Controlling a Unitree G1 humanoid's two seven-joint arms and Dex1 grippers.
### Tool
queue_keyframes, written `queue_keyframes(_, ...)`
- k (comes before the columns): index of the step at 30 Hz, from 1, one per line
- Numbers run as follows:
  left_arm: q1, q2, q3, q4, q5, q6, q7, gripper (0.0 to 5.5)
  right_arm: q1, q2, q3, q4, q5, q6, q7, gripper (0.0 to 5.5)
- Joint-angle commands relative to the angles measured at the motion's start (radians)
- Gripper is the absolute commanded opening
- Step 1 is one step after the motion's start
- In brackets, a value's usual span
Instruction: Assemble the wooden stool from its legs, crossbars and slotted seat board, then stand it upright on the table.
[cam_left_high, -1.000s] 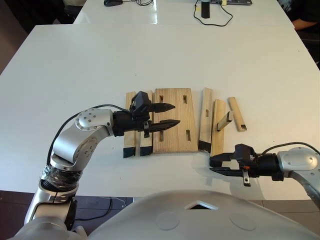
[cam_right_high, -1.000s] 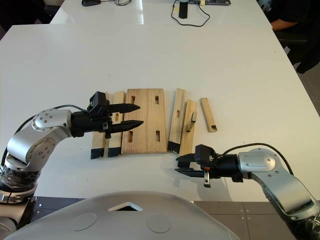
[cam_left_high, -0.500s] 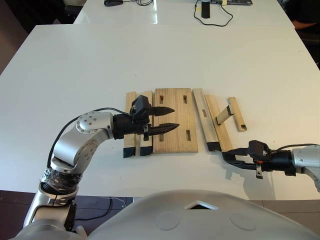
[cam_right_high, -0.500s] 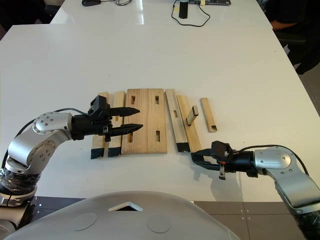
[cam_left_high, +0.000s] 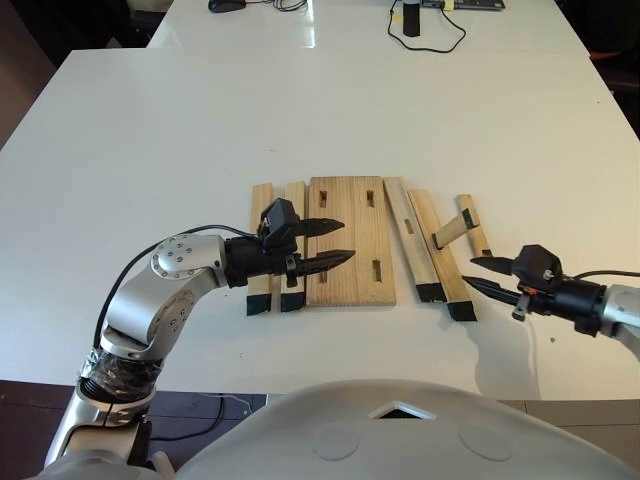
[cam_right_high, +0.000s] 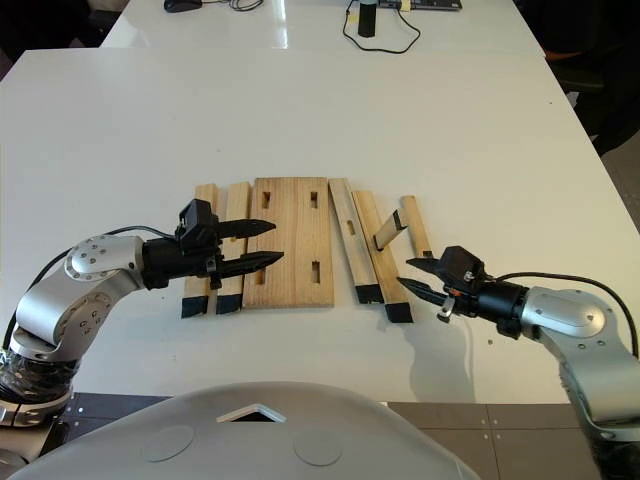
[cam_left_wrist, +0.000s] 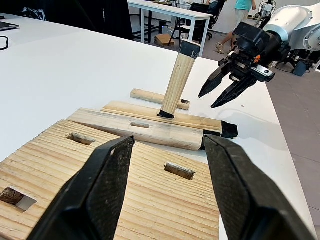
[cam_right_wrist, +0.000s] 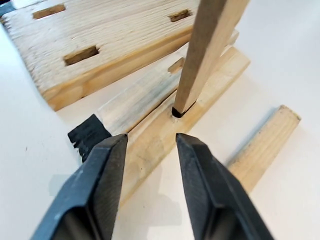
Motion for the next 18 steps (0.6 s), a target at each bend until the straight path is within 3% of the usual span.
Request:
queue_keyframes(1, 0.019, 0.008, 0.013, -0.024, 0.008, -0.005, 0.015, 2.59, -0.019, 0.093, 0.01, -0.101, 0.036, 0.259, -0.19, 2.34)
queue_keyframes(7, 0.029, -0.001, 0.005, -0.032, 0.014, -0.004, 0.034, 2.59, -0.03, 0.181, 0.072, -0.159, 0.018, 0.409, -0.342, 2.34)
queue_keyframes(18, 0.034, 0.009, 0.003, -0.042, 0.012, 0.0, 0.031, 2.59, 0.01, 0.239, 0.14, -0.186, -0.031, 0.418, -0.44, 2.34)
